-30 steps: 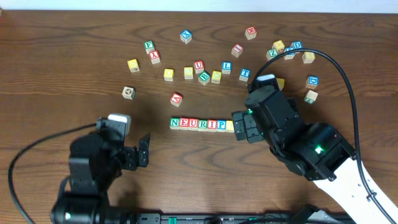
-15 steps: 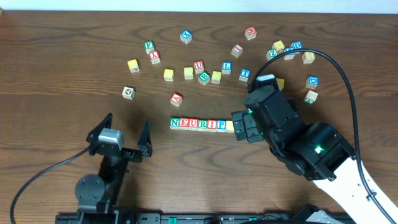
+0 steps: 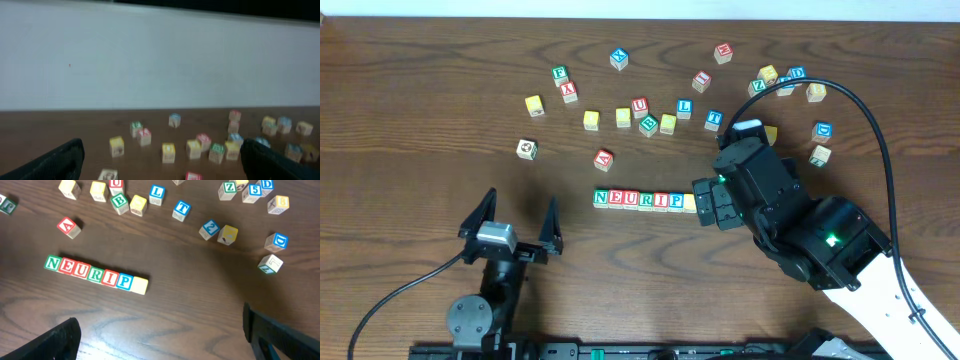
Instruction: Spell out NEURIPS
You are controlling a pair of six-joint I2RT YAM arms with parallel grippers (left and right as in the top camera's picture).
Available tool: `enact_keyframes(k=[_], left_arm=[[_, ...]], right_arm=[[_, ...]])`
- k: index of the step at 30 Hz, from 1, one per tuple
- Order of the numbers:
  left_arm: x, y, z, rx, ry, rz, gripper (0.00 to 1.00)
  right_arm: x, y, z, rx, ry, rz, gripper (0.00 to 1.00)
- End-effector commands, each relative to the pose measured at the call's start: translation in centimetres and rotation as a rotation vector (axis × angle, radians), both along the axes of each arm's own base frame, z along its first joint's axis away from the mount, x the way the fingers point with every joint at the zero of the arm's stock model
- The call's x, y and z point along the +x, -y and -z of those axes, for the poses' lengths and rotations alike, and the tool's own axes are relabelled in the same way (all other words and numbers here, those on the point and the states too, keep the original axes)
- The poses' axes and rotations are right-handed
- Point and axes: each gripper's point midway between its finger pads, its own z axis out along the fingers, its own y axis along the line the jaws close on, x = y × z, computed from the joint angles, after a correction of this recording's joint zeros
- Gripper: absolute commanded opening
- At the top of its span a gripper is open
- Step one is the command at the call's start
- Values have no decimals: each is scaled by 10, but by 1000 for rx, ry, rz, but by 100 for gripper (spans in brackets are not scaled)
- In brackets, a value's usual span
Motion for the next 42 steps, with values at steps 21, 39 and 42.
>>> enact_keyframes(k=[21,39,42], left_arm=[[-2,-4,73,0,-297,-20,98],[-2,-4,73,0,-297,-20,98],[-2,-4,73,0,-297,-20,98]], right_arm=[[2,1,-6,-2,16,-1,99],[3,4,-7,-19,27,2,99],[2,4,-6,-17,21,0,99]])
